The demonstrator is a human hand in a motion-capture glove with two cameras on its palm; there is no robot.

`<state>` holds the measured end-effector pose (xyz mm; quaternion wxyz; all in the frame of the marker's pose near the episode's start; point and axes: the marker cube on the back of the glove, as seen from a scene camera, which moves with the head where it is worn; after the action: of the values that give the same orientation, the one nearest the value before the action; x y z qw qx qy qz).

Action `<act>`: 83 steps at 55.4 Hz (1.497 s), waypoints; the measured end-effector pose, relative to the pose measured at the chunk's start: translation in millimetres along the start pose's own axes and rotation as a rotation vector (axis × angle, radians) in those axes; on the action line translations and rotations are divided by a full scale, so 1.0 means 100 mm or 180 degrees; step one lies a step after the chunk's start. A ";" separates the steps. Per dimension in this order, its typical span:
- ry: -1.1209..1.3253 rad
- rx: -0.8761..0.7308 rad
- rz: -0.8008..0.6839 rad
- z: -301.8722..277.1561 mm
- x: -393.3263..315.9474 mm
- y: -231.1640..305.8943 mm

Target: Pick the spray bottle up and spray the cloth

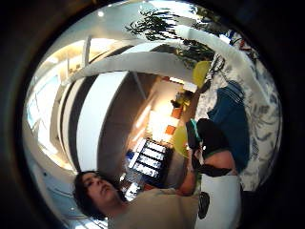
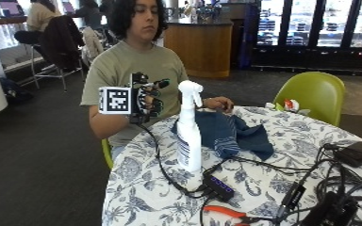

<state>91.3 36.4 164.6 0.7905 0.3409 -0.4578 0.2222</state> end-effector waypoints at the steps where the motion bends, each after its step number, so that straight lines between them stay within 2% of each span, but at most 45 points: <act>1: -0.0072 -0.0042 0.0014 0.02 0.00 -0.07; 12: -0.0331 0.0125 0.0266 0.33 0.03 -0.78; 18: -0.0236 0.0554 0.0226 0.47 0.10 -1.15; 24: -0.0116 0.0688 0.0144 0.49 0.20 -1.42; 28: -0.0008 0.1092 0.0115 0.50 0.28 -1.66; 34: 0.0027 0.0746 0.0198 0.49 0.36 -1.67; 41: 0.0157 0.0785 0.0212 0.49 0.47 -1.84; 47: 0.0141 0.0641 0.0685 0.50 0.47 -1.93; 53: 0.0071 0.0549 0.0930 0.51 0.46 -1.93; 57: -0.0095 0.0598 0.0843 0.47 0.38 -1.88; 62: -0.0383 0.0752 0.0363 0.36 0.15 -1.76; 66: -0.0429 0.0421 -0.0029 0.23 -0.10 -1.65; 73: -0.0227 -0.0166 -0.0183 0.19 -0.77 -1.54; 77: 0.0125 -0.0797 -0.0270 0.28 -1.11 -1.45; 83: 0.0638 -0.1900 0.0017 0.51 -1.37 -1.27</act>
<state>80.5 -91.8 19.5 0.8963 0.0690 -0.4234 0.1125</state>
